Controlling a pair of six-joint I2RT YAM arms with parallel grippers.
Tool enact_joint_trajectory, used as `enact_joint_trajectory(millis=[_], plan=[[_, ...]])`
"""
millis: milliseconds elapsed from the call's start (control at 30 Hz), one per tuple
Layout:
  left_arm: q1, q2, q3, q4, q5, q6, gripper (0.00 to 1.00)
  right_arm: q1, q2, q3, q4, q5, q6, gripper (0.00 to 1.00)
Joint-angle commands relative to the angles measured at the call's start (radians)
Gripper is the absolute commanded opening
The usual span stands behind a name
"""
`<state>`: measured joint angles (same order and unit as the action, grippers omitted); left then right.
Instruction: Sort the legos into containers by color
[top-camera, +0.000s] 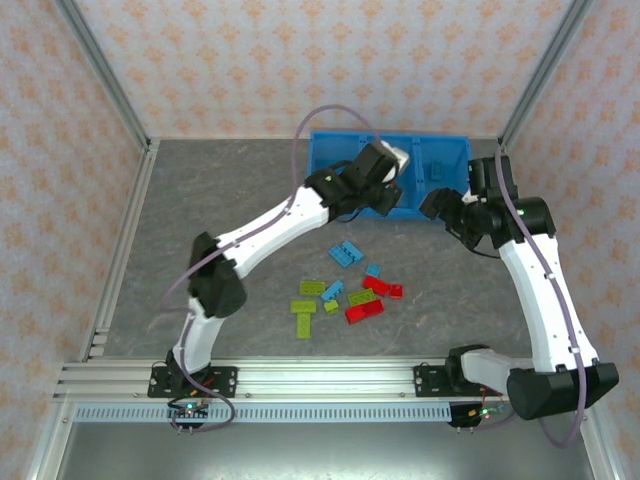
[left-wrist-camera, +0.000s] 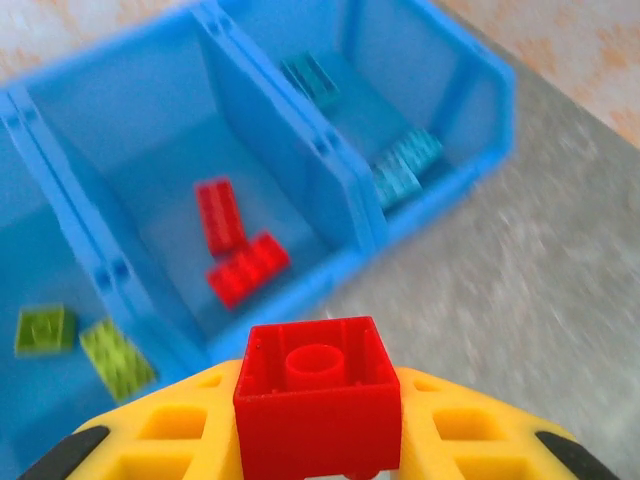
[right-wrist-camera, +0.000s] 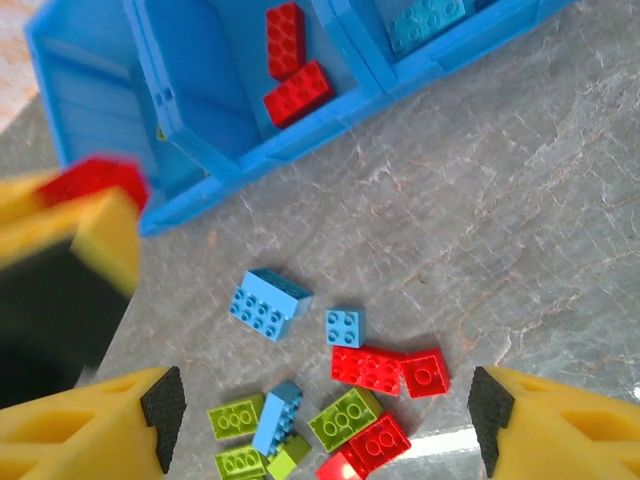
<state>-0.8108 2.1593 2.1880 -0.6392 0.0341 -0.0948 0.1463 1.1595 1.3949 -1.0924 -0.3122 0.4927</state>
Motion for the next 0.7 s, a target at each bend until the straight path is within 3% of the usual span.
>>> enact_joint_trajectory(millis=[0, 167, 333, 400, 567, 667], plan=[[0.022, 0.194, 0.174, -0.020, -0.095, 0.059, 0.31, 0.004, 0.014, -0.002, 0.022, 0.040, 0.037, 0.77], [0.045, 0.395, 0.447, -0.034, -0.089, 0.064, 0.34, 0.004, -0.014, -0.031, 0.028, 0.061, 0.040, 0.77], [0.053, 0.429, 0.451, 0.021, -0.060, 0.073, 0.45, 0.004, -0.027, -0.081, 0.051, 0.032, 0.061, 0.77], [0.053, 0.421, 0.452, 0.022, -0.057, 0.076, 0.49, 0.004, -0.029, -0.082, 0.048, 0.035, 0.061, 0.77], [0.053, 0.342, 0.432, 0.002, -0.049, 0.086, 0.50, 0.004, -0.030, -0.077, 0.049, 0.044, 0.061, 0.77], [0.055, 0.177, 0.248, 0.096, -0.015, 0.069, 0.47, 0.004, -0.029, -0.080, 0.039, 0.056, 0.053, 0.77]])
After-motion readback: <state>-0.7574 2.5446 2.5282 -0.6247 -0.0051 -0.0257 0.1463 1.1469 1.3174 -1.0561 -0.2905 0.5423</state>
